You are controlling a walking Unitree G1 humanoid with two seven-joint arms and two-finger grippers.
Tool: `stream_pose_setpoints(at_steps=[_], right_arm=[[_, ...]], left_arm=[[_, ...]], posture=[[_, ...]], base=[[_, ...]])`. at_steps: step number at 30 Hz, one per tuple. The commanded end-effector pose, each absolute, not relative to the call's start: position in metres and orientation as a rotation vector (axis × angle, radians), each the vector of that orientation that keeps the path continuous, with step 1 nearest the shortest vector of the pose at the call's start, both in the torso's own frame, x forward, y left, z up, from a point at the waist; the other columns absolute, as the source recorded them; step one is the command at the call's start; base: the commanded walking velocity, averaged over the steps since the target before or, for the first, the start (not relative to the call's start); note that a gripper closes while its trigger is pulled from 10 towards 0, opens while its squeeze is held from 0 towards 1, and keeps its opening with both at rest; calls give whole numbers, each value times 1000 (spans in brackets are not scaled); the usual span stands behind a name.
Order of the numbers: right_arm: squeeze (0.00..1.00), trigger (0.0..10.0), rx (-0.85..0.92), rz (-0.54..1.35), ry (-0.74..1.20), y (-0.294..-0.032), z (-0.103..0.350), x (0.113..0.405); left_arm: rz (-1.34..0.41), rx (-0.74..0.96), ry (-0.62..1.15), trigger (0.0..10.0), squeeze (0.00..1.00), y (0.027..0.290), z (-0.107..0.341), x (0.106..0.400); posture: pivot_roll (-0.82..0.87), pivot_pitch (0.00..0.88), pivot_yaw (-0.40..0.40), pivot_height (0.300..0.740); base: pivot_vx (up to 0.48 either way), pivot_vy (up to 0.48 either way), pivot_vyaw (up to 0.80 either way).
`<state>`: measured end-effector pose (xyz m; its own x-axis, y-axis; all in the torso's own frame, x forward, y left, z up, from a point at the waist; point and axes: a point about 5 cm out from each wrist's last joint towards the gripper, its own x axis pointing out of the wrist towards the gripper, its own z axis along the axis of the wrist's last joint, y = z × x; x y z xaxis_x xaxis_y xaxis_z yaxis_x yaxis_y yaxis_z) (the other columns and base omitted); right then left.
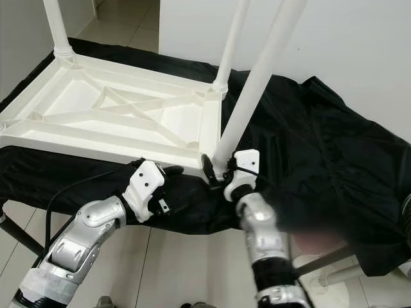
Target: Building children table
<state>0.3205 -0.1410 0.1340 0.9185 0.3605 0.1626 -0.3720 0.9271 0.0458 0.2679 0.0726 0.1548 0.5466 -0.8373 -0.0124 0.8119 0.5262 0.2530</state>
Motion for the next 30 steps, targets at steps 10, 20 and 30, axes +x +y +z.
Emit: stream_pose_setpoints(at_steps=[10,20,30], right_arm=[[0,10000,5,634,-129,-149,133,325],[0,0,-59,702,-122,-151,136,336],[0,10000,-78,703,-79,-156,124,337]], left_arm=[[-1033,219,-92,10000,0,73,155,263],[-1034,235,-91,10000,0,76,157,268],[-1035,235,-87,10000,0,76,158,269]], posture=[[107,75,-160,740],[118,59,-154,740],[108,83,-146,740]], base=[[0,0,0],[0,0,0],[0,0,0]])
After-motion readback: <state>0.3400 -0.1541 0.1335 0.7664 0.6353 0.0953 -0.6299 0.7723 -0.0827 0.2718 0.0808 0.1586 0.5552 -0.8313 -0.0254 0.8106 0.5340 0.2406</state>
